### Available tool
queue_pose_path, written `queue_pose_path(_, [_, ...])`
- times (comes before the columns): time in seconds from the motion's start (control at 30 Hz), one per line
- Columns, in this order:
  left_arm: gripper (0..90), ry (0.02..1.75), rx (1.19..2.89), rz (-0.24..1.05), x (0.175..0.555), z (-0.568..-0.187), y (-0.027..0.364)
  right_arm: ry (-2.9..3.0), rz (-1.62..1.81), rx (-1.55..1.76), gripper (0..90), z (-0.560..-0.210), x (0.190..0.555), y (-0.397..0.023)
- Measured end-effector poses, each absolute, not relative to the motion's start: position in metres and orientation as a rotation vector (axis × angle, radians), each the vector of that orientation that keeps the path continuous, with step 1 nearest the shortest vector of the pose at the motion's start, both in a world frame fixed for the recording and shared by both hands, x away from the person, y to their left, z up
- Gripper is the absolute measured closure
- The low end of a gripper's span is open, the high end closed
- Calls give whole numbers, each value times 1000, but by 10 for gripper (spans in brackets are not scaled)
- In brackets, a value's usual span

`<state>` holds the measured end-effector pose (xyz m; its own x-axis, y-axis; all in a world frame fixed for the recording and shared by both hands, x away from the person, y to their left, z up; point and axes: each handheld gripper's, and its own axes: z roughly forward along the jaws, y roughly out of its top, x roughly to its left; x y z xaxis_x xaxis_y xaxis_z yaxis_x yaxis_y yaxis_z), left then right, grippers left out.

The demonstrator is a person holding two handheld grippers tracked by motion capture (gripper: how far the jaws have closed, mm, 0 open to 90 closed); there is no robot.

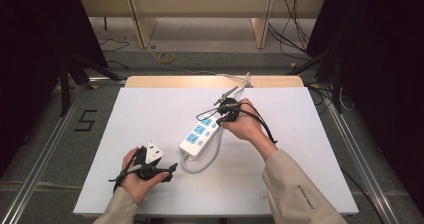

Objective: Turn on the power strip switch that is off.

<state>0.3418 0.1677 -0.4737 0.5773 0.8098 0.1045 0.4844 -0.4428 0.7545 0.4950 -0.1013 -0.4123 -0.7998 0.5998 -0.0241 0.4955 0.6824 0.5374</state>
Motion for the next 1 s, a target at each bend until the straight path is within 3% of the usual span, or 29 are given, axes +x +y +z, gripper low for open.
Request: queue_pose_path(1.0, [199, 1021, 2116, 602, 342, -474, 166, 2710, 769, 906, 900, -423, 507, -85])
